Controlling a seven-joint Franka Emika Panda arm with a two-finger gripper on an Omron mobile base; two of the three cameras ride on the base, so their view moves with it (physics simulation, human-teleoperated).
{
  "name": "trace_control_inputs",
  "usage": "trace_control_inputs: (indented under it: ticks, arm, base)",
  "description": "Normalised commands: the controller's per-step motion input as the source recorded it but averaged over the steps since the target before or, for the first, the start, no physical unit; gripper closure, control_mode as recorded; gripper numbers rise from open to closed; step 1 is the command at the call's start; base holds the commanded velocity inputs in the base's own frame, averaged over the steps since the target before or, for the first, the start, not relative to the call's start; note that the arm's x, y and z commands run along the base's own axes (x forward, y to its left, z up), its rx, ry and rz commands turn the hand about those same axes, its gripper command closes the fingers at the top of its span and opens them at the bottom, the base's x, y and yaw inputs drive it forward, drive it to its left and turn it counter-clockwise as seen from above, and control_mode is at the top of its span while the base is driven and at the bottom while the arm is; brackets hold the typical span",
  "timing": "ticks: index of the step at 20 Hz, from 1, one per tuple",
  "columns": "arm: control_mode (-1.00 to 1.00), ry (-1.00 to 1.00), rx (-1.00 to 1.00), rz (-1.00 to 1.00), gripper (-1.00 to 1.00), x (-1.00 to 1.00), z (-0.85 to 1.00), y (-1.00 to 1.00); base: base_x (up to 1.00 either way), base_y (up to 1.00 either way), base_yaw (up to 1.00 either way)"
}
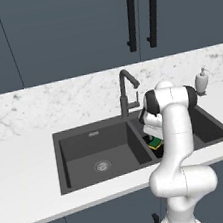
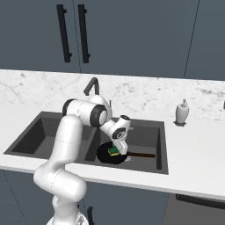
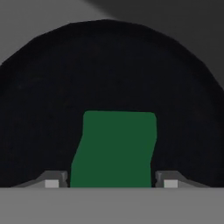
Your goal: Pick the pan and sponge and place them into the sink. Then turn on the water.
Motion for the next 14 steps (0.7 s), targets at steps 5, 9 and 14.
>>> trace_control_inputs:
  ticks: [5,9,14]
  arm:
    - [-1.0,-0.03,0.0,0.07,-1.0,0.0,0.0,0.0]
    - [-1.0,-0.09,0.0,0.04,-1.0,-0.01,0.1,0.0]
    - [-1.0,-0.12,0.0,0.0,-1.0,-0.39,0.74,-0.21]
  base:
    - [0.0,0.0,0.0]
    - [0.0,0.0,0.0]
    - [0.0,0.0,0.0]
